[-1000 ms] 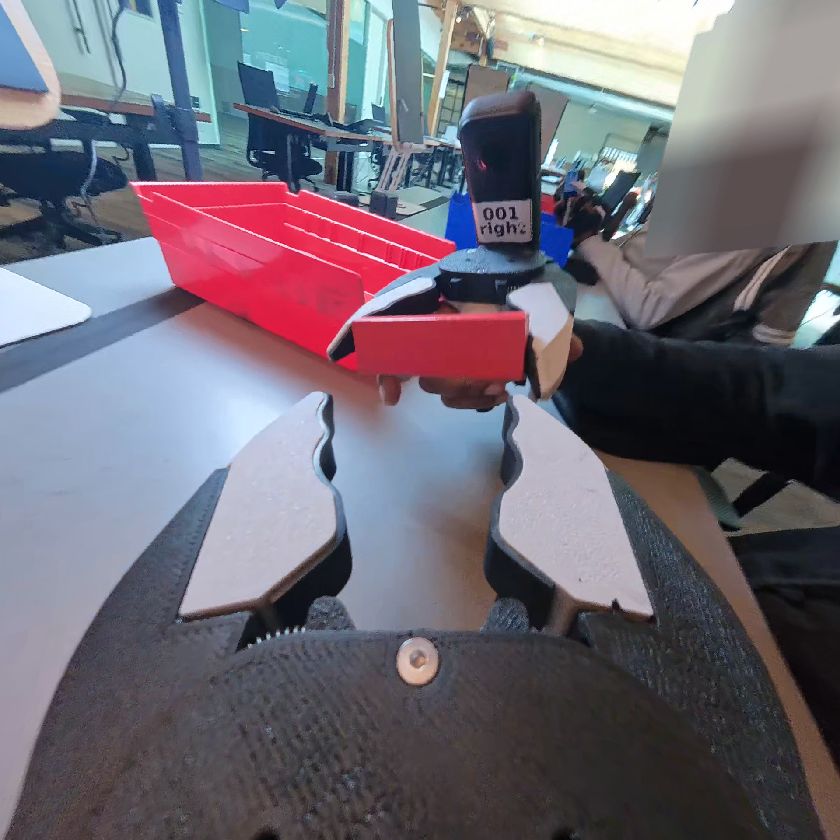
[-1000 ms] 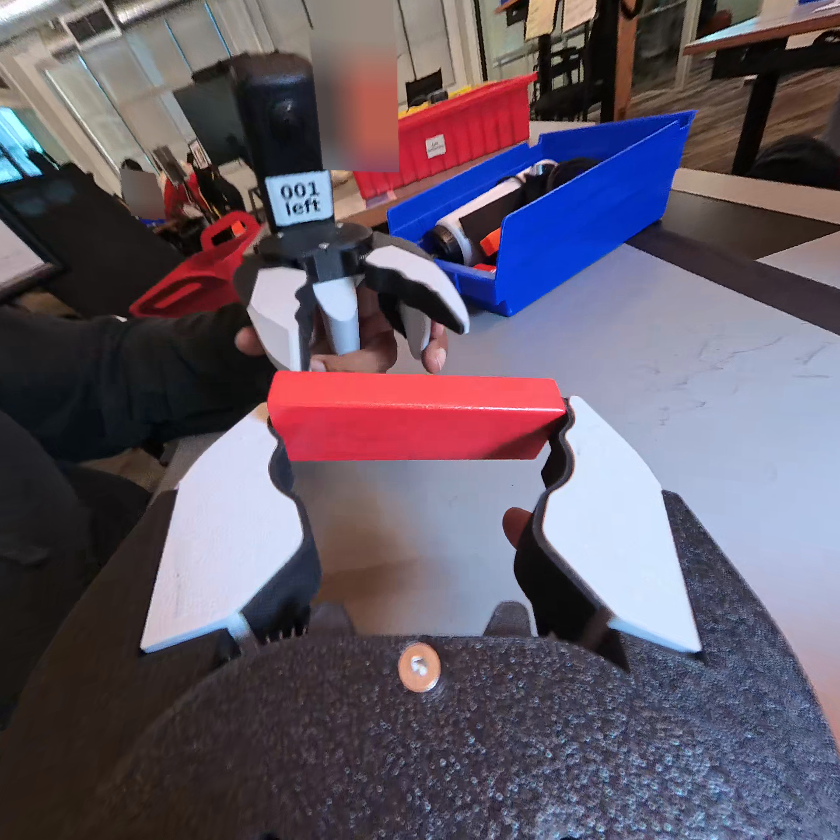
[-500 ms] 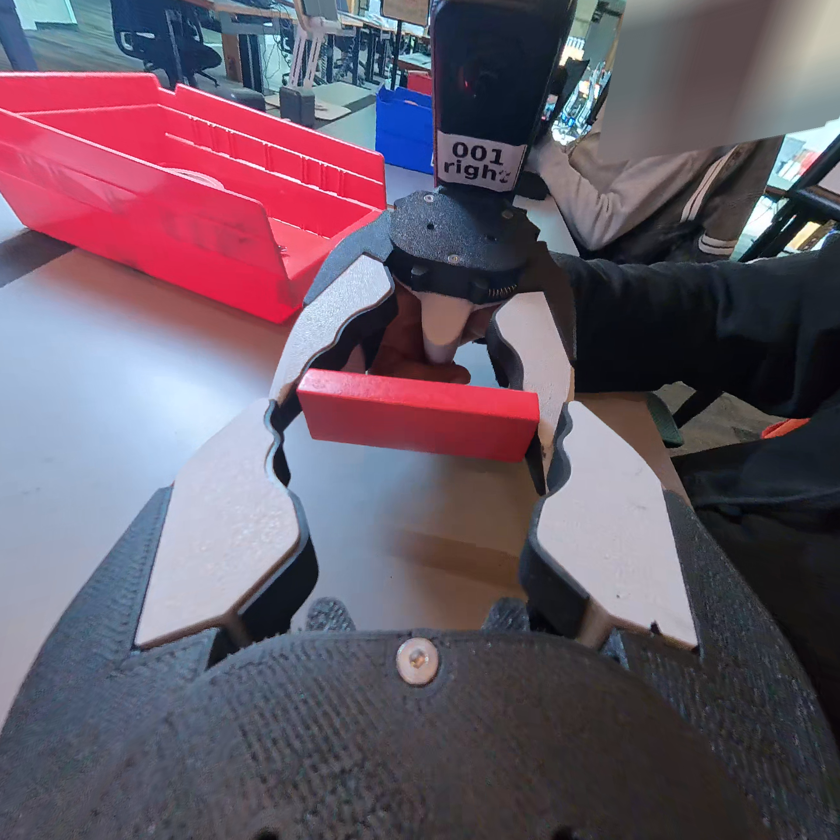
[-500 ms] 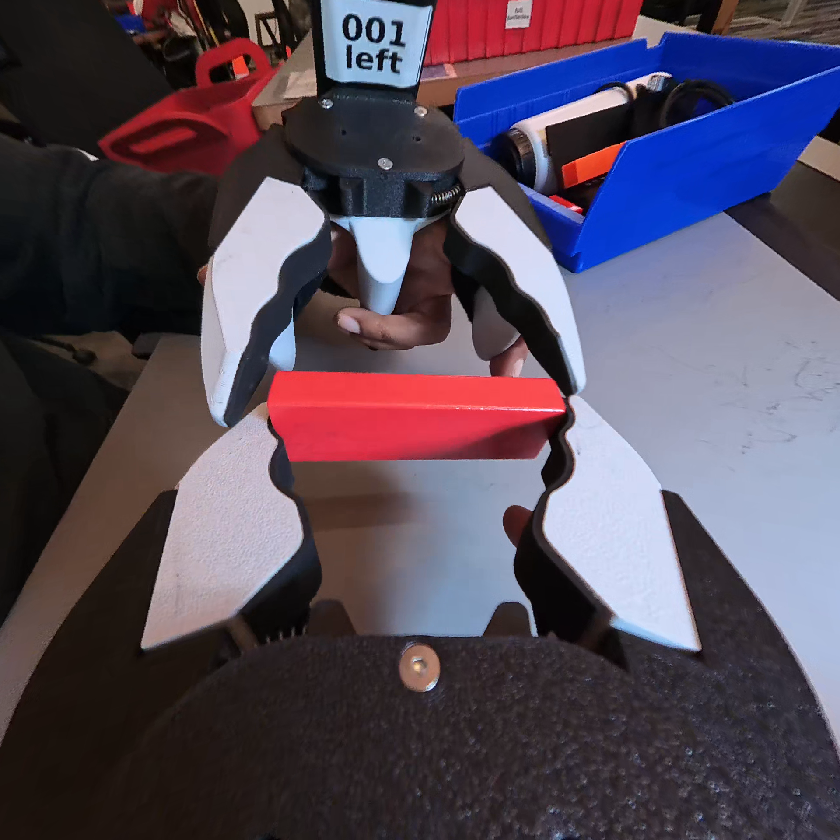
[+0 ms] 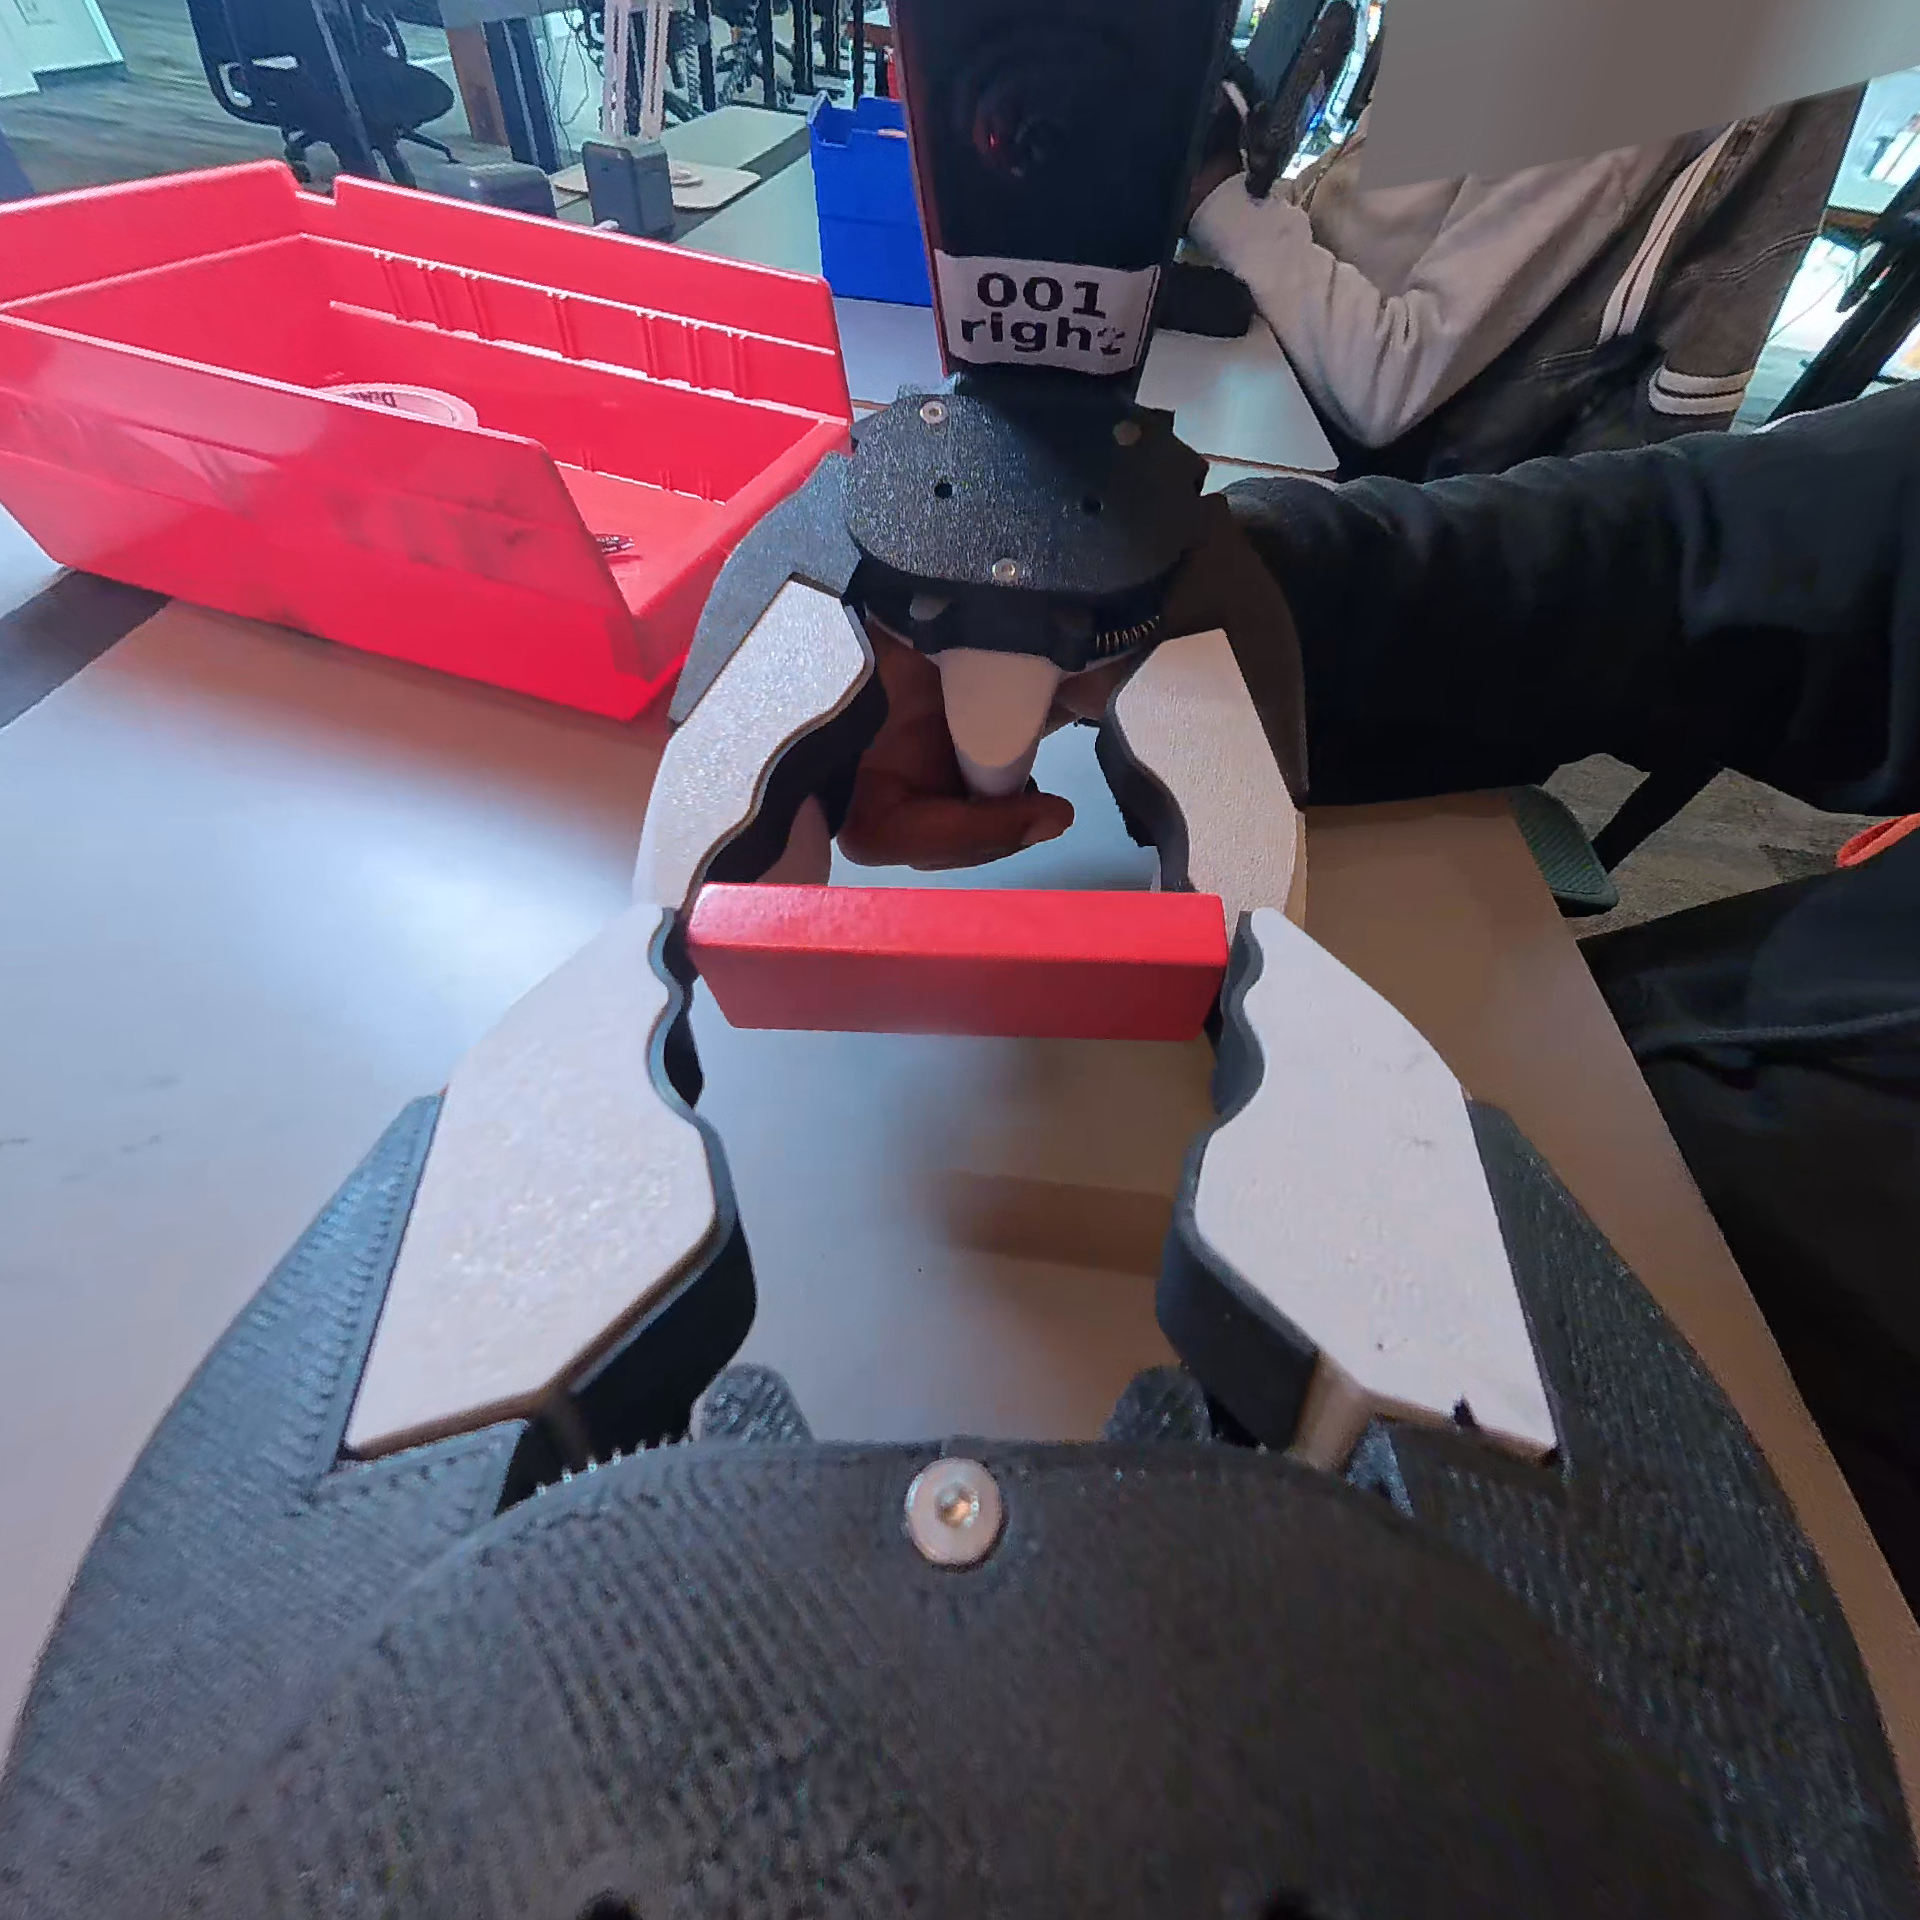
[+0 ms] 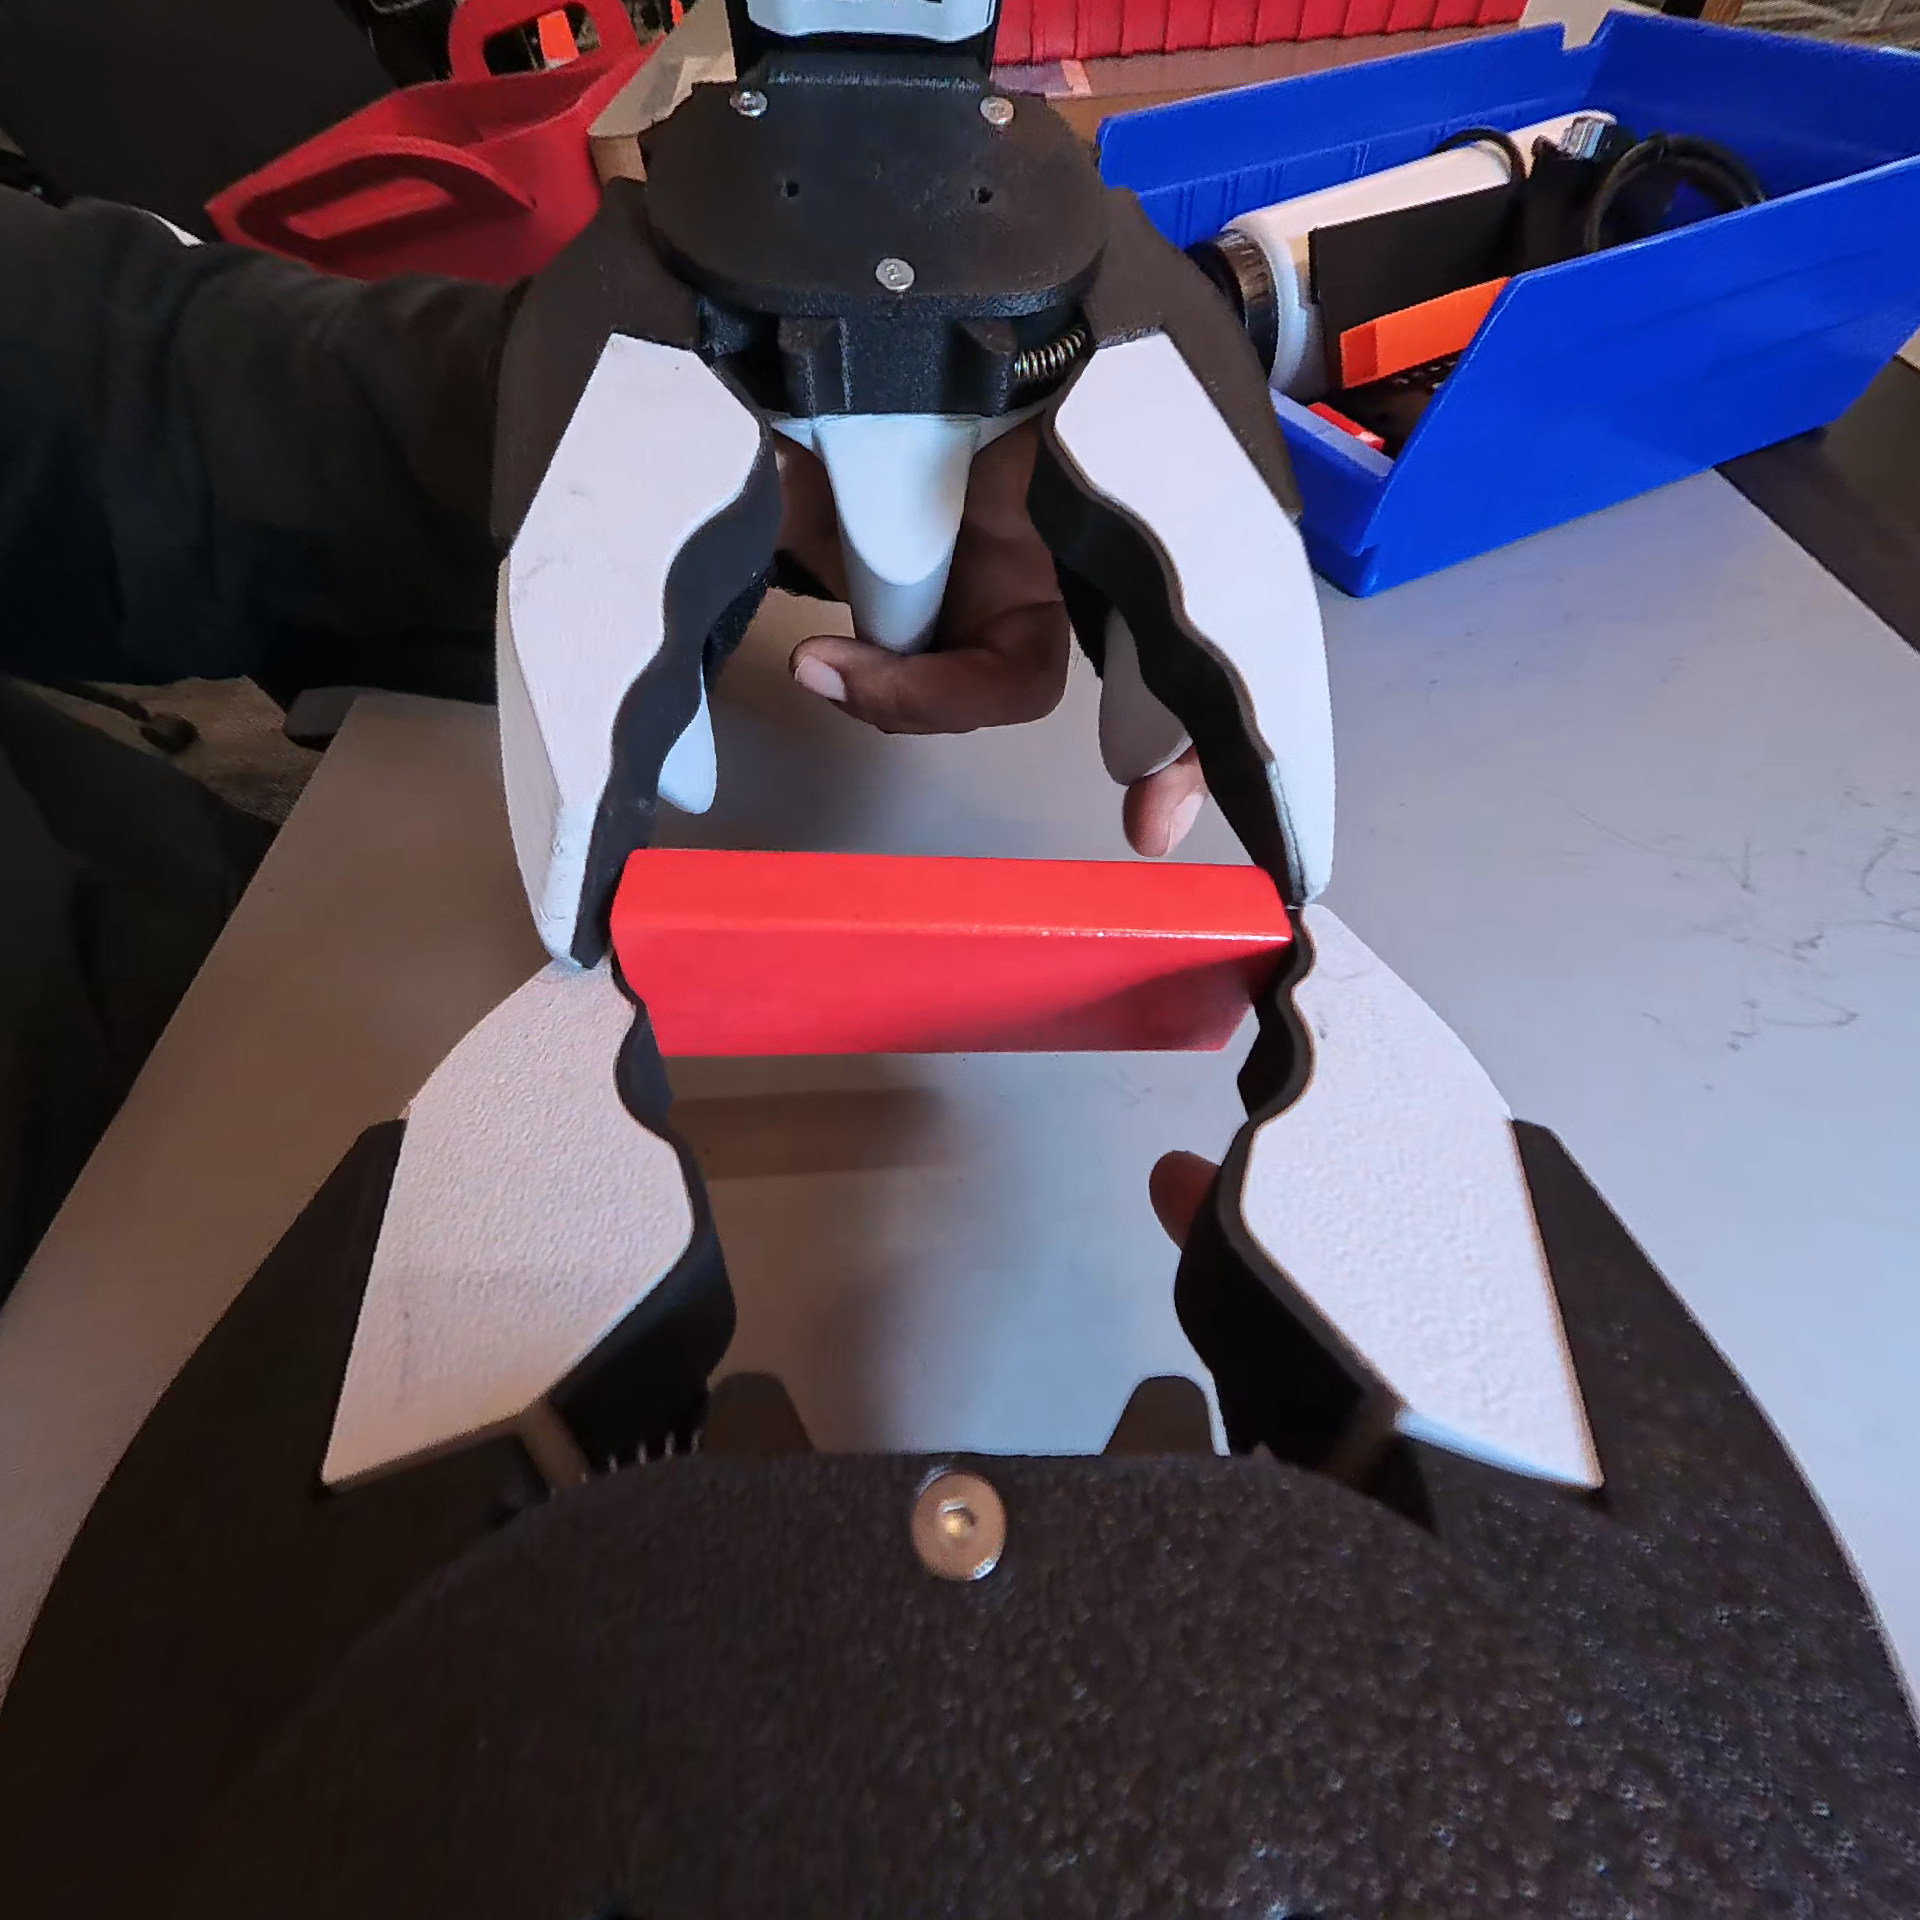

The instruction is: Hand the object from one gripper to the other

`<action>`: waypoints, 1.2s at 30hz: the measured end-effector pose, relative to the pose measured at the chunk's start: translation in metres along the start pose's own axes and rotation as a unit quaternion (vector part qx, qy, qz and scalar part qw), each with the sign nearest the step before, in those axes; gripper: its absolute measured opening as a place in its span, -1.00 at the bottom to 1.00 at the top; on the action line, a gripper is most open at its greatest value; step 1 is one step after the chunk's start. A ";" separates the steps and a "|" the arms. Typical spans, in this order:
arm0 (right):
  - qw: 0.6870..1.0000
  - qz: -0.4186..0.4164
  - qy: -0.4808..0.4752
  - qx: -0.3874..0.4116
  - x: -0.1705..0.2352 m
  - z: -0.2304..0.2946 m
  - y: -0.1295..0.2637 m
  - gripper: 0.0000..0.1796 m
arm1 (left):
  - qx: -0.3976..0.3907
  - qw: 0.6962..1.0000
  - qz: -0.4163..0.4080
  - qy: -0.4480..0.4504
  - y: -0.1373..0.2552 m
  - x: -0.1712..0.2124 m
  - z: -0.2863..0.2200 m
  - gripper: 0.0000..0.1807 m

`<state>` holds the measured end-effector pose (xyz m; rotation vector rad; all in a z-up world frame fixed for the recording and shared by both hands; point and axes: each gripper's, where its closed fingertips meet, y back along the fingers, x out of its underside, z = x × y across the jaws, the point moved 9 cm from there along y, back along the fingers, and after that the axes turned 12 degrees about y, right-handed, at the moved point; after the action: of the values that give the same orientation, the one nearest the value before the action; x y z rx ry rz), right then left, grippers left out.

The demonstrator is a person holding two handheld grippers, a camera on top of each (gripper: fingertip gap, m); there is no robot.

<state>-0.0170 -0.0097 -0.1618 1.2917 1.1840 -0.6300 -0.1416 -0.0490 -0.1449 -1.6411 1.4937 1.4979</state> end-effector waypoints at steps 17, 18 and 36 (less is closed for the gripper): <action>0.999 0.024 0.033 0.014 -0.002 0.002 0.003 0.22 | 0.000 0.999 0.016 -0.030 -0.001 0.000 -0.001 0.07; 0.999 0.022 0.032 0.016 -0.003 0.001 0.003 0.22 | 0.001 1.000 0.014 -0.028 0.000 -0.001 0.000 0.07; 0.987 -0.100 -0.031 0.125 -0.002 -0.037 0.099 0.23 | -0.019 0.993 -0.114 0.027 0.064 -0.018 0.032 0.06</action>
<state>0.0591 0.0476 -0.1170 1.3603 1.2191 -0.9849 -0.2086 -0.0341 -0.1181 -1.8203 1.2617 1.3742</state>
